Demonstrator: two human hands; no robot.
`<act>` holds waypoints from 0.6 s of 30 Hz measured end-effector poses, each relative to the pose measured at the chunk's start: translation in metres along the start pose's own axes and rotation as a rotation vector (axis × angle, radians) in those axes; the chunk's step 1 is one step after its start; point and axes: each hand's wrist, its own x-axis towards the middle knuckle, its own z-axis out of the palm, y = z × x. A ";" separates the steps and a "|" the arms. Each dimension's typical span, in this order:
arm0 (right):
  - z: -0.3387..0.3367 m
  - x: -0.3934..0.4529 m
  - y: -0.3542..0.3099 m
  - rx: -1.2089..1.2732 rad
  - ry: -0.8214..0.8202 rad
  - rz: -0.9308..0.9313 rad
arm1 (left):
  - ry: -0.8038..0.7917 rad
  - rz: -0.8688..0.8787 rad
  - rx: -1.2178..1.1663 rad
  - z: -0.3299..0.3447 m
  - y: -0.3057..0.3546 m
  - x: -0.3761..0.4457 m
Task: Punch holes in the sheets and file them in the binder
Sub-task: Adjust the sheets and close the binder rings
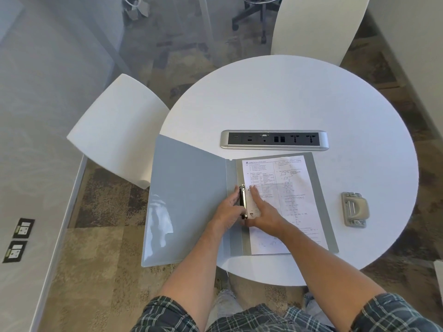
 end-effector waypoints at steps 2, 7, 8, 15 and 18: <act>-0.003 0.000 0.000 0.056 -0.034 -0.014 | -0.008 -0.008 0.004 0.000 0.001 0.001; -0.005 0.005 0.001 0.139 -0.104 -0.017 | -0.057 -0.030 0.011 -0.002 0.000 0.005; -0.005 0.008 0.004 0.152 -0.107 -0.016 | -0.066 -0.035 0.023 -0.003 0.001 0.006; -0.001 0.010 -0.002 0.070 -0.090 -0.017 | -0.146 -0.043 0.034 -0.004 0.003 0.009; -0.002 0.008 -0.005 0.054 -0.090 -0.032 | -0.155 -0.032 0.029 -0.004 -0.002 0.012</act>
